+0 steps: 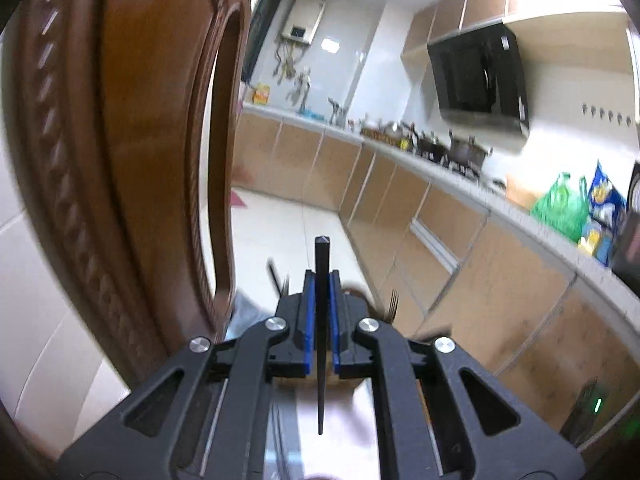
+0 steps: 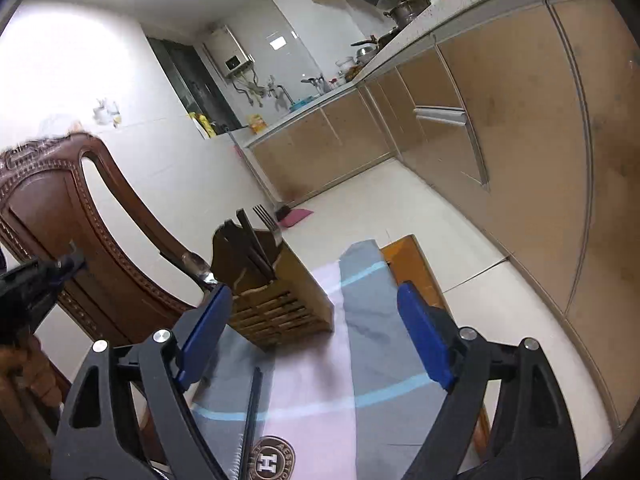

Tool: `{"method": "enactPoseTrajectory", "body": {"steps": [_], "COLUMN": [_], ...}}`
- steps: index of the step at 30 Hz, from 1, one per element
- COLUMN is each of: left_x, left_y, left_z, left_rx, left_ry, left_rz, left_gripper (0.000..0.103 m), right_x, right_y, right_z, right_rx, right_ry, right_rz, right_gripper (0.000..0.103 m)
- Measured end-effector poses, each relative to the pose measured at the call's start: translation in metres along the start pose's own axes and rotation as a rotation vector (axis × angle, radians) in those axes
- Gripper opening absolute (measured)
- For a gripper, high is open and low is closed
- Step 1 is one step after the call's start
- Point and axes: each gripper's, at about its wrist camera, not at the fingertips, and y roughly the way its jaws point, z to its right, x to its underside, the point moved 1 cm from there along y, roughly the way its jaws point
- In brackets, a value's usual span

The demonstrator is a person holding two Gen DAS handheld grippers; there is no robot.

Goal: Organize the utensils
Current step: 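Open both grippers and lift them away from the holder, then lower the right gripper onto the last black chopsticks on the cloth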

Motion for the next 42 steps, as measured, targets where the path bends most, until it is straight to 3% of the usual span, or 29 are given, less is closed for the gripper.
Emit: {"method": "enactPoseTrajectory", "body": {"steps": [3, 8, 11, 17, 19, 20, 21, 24, 27, 32, 35, 39, 42], "left_x": [-0.028, -0.053, -0.048, 0.009, 0.027, 0.034, 0.04, 0.068, 0.11, 0.158, 0.148, 0.114, 0.103], "left_y": [0.011, 0.042, 0.072, 0.129, 0.126, 0.117, 0.107, 0.067, 0.032, 0.008, -0.01, -0.049, -0.065], "left_z": [0.007, 0.006, 0.003, -0.006, -0.003, -0.001, -0.001, 0.006, 0.013, -0.003, -0.01, -0.002, 0.005], "left_rx": [-0.028, -0.066, -0.073, -0.085, -0.073, -0.07, -0.072, -0.064, -0.132, -0.169, -0.145, -0.076, -0.058], "left_ry": [-0.021, -0.077, -0.097, -0.085, -0.035, -0.001, 0.022, 0.119, 0.241, 0.234, 0.202, 0.178, 0.202], "left_rz": [0.07, 0.142, 0.114, -0.08, -0.119, -0.125, -0.12, -0.149, -0.233, -0.338, -0.253, -0.034, 0.07], "left_gripper": [0.006, 0.006, 0.006, 0.009, 0.027, 0.056, 0.075, 0.085, 0.089, 0.089, 0.089, 0.09, 0.092], "right_x": [0.0, 0.001, -0.007, -0.007, -0.005, -0.004, -0.003, 0.001, 0.01, 0.052, 0.098, 0.166, 0.196], "right_y": [0.002, 0.01, 0.011, 0.018, 0.021, 0.022, 0.022, 0.022, 0.023, 0.04, 0.055, 0.075, 0.086], "right_z": [-0.001, 0.011, 0.013, 0.01, 0.01, 0.008, 0.007, -0.002, -0.014, -0.044, -0.072, -0.108, -0.13], "right_rx": [0.03, 0.013, -0.002, -0.016, -0.024, -0.028, -0.033, -0.047, -0.052, -0.042, -0.03, 0.012, 0.049], "right_ry": [-0.07, -0.04, -0.035, -0.054, -0.056, -0.059, -0.063, -0.091, -0.144, -0.271, -0.381, -0.501, -0.572], "right_rz": [0.016, -0.027, -0.028, -0.063, -0.077, -0.087, -0.093, -0.108, -0.133, -0.286, -0.392, -0.5, -0.509], "right_gripper": [0.083, 0.083, 0.083, 0.083, 0.083, 0.083, 0.083, 0.083, 0.083, 0.083, 0.083, 0.083, 0.082]}}
